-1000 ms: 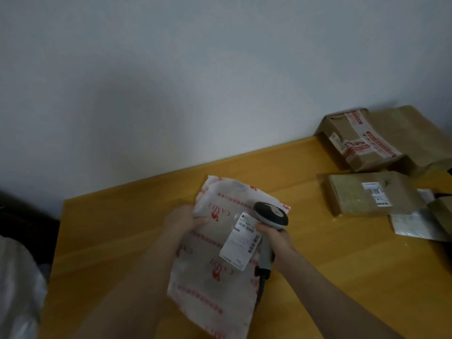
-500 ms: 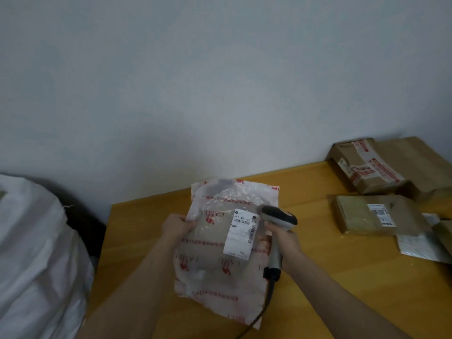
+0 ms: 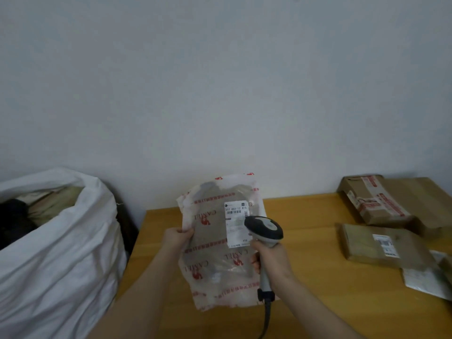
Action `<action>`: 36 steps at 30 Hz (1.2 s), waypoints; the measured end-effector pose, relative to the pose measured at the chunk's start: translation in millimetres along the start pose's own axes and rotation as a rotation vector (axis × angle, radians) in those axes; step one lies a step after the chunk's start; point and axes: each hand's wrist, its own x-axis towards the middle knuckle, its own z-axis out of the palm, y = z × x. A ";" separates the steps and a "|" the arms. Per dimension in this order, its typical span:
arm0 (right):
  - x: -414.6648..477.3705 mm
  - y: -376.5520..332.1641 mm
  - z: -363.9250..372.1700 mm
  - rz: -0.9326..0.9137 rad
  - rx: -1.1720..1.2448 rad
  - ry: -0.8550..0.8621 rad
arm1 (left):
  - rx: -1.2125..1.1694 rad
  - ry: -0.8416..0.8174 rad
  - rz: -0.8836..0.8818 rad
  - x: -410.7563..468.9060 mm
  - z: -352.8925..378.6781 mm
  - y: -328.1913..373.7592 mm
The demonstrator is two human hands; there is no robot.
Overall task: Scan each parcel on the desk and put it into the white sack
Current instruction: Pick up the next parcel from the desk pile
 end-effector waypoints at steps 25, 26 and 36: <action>-18.5 -35.3 14.3 -0.079 -0.016 -0.050 | -0.055 0.084 0.038 -29.1 -27.0 19.0; -14.2 -40.2 17.3 -0.082 0.004 -0.063 | -0.071 0.102 0.054 -34.3 -33.4 24.3; -20.5 -93.2 133.6 -0.234 0.012 -0.335 | -0.212 0.465 0.197 -73.5 -158.7 60.2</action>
